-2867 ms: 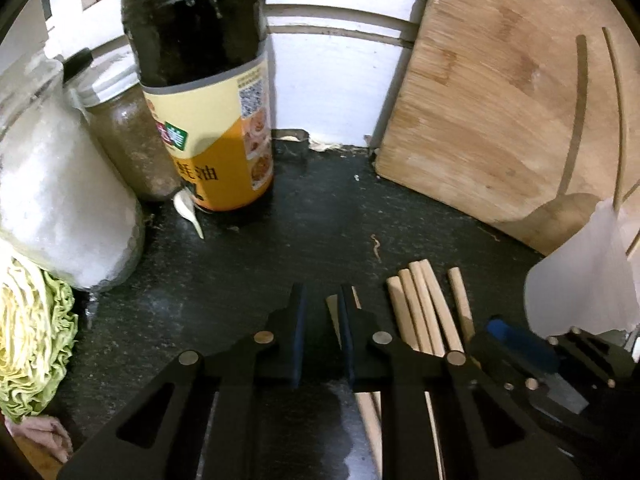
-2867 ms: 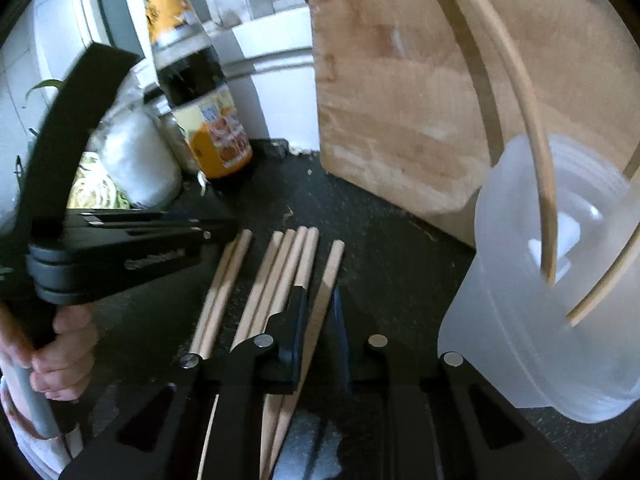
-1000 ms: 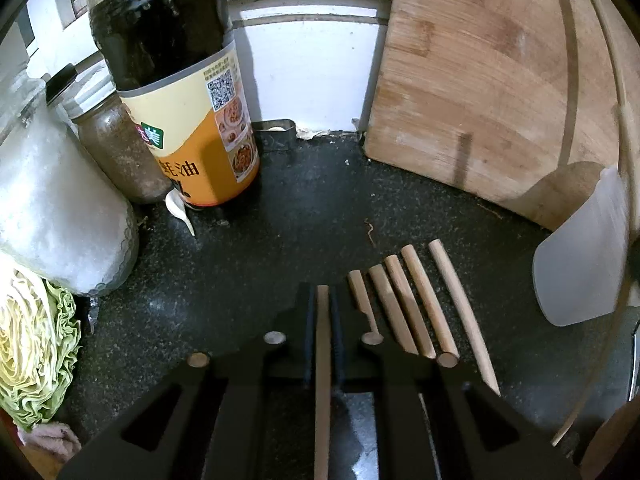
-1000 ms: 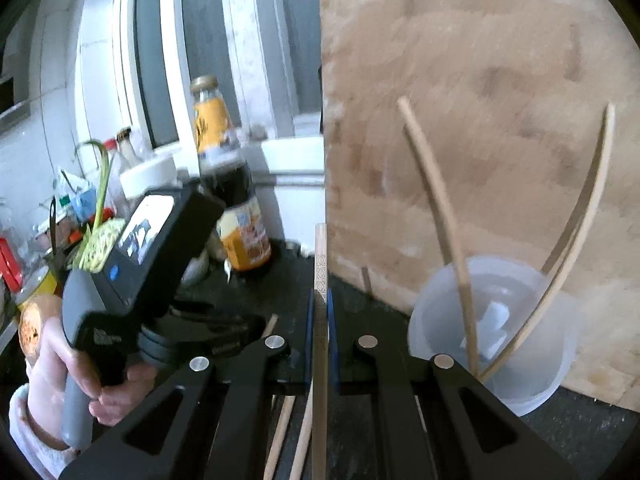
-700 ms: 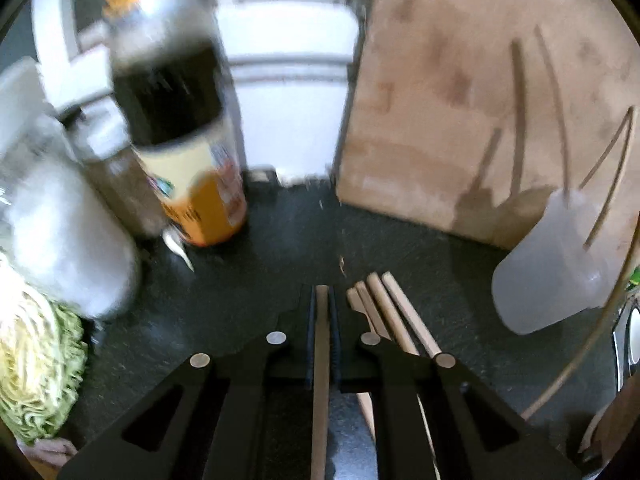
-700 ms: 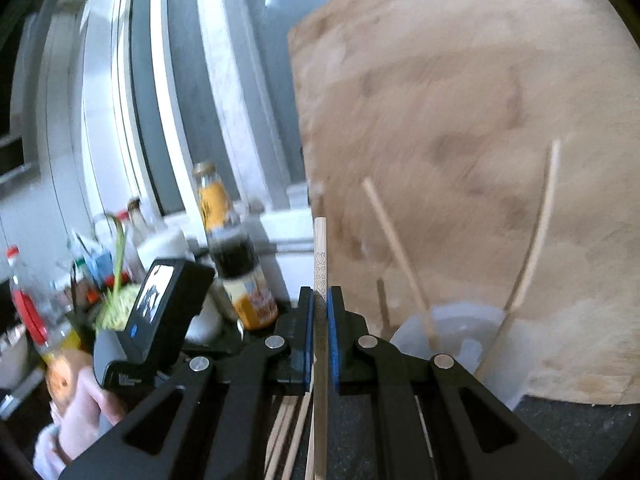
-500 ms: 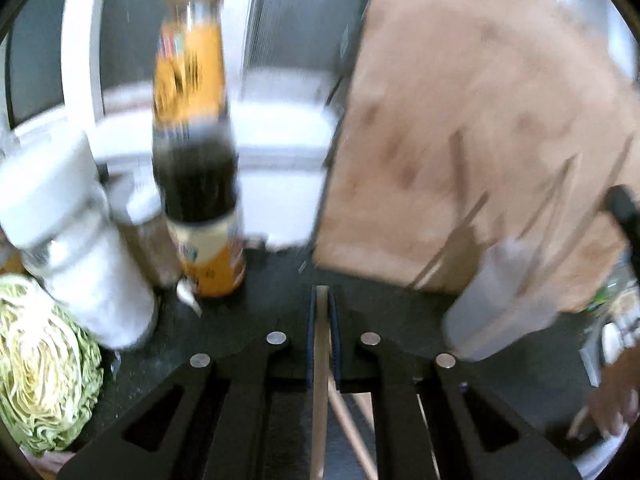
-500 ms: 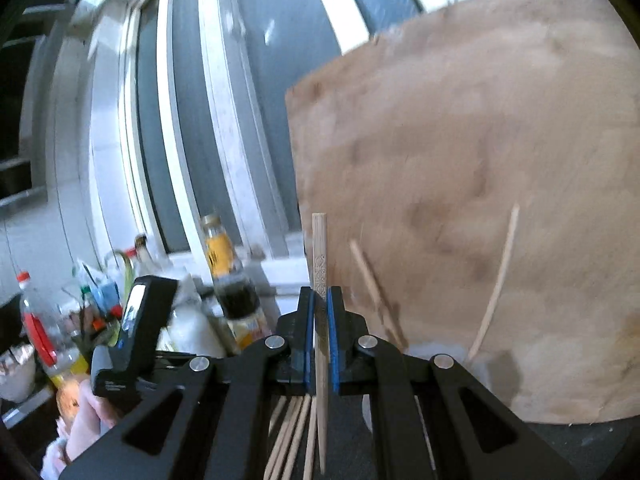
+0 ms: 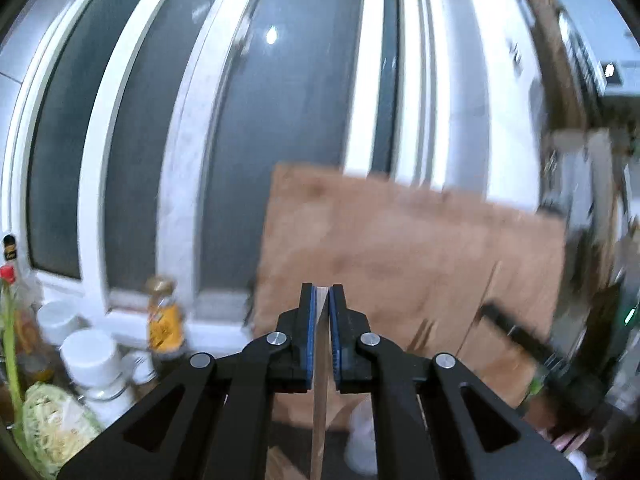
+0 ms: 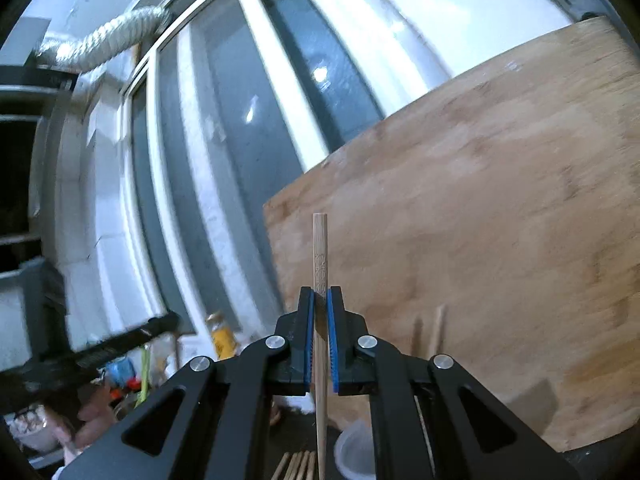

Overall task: Organize utensils
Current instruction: 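Lift the chopstick with the right tool and carry it over the clear cup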

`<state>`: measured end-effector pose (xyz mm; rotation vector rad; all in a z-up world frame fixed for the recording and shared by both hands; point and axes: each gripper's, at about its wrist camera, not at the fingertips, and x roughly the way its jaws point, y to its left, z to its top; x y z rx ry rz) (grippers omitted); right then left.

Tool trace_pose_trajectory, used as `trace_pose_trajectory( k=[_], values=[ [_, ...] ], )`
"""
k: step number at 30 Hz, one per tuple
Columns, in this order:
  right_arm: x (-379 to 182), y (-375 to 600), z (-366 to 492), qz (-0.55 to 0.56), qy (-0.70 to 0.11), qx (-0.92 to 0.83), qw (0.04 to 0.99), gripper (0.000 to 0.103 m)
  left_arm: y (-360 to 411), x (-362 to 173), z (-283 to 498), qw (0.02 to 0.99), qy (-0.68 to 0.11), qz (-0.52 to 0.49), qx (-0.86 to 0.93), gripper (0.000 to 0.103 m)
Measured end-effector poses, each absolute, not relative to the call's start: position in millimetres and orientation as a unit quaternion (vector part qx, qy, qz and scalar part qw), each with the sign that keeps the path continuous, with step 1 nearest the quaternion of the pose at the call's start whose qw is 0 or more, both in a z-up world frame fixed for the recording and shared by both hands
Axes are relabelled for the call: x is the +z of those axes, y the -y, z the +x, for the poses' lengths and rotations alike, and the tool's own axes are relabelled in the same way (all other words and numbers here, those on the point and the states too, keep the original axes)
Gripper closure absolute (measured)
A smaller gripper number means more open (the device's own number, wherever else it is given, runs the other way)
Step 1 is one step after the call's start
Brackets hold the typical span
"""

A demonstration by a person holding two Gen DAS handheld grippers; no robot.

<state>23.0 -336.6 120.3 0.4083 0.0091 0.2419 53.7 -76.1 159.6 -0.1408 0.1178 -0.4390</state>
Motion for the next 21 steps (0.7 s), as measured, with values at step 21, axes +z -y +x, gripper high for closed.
trace_pose_trajectory(
  k=[21],
  values=[
    [106.2,398.0,62.7,0.274,-0.016,0.054,0.96,0.096,183.4,144.0,157.9,0.967,-0.096,-0.128,-0.197,0.097]
  ],
)
